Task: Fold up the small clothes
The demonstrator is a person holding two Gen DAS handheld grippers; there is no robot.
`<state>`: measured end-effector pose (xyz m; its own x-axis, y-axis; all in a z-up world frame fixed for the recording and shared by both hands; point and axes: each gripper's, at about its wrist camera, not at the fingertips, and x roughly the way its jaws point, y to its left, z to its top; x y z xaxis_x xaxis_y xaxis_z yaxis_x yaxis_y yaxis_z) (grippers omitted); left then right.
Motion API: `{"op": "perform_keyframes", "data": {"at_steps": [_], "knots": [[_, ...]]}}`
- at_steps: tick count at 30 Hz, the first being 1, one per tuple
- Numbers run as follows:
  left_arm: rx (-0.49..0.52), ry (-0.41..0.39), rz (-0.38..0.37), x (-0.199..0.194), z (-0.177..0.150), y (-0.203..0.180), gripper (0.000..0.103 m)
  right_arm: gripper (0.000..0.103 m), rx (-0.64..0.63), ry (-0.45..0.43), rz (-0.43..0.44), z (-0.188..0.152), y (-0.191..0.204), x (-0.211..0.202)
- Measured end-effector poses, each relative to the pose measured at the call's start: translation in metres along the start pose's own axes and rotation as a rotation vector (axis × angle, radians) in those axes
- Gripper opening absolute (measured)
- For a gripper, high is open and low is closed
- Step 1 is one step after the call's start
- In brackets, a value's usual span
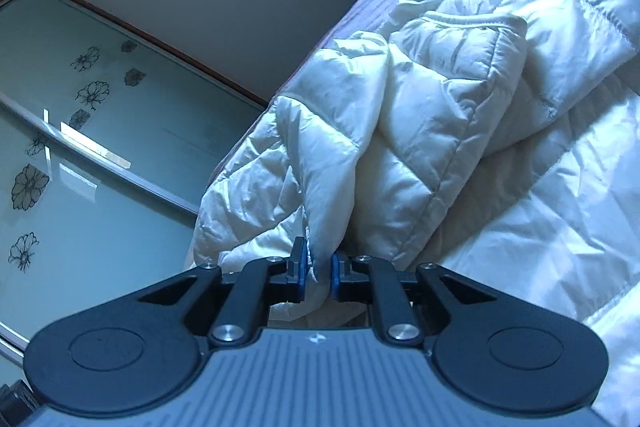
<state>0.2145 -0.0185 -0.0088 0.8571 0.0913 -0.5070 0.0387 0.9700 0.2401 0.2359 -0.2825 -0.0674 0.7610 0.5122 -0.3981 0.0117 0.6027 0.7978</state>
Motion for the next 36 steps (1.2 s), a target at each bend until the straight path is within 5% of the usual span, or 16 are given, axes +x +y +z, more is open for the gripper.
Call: {"op": "perform_keyframes", "data": {"at_steps": [10,16,19,21,23,25,28,32,36], "knots": [[-0.001,0.003,0.000,0.000,-0.001,0.000,0.103,0.017,-0.006,0.047,-0.054,-0.002,0.001,-0.012],[-0.013,0.005,-0.014,0.000,-0.001,-0.002,0.103,0.018,-0.289,-0.094,-0.099,-0.011,0.045,-0.056],[-0.019,0.018,-0.027,-0.001,-0.004,-0.005,0.103,0.018,-0.415,-0.095,-0.083,-0.014,0.070,-0.049],[-0.024,0.025,-0.039,-0.001,-0.007,-0.005,0.103,0.025,-0.423,-0.042,-0.054,-0.013,0.074,-0.035],[-0.019,0.034,-0.036,-0.001,-0.010,-0.006,0.103,0.046,-0.388,0.006,-0.074,-0.013,0.066,-0.018],[-0.013,0.035,-0.033,-0.003,-0.013,-0.005,0.103,0.047,-0.371,0.039,-0.136,-0.016,0.058,-0.010],[-0.014,0.035,-0.036,-0.004,-0.015,-0.001,0.103,0.049,-0.373,0.009,-0.099,-0.022,0.056,-0.028],[-0.035,0.057,-0.060,-0.008,-0.016,0.002,0.103,0.075,-0.490,-0.014,-0.147,-0.029,0.061,-0.045],[-0.039,0.064,-0.084,-0.021,-0.022,0.003,0.103,0.075,-0.496,-0.001,-0.187,-0.031,0.048,-0.061]]}}
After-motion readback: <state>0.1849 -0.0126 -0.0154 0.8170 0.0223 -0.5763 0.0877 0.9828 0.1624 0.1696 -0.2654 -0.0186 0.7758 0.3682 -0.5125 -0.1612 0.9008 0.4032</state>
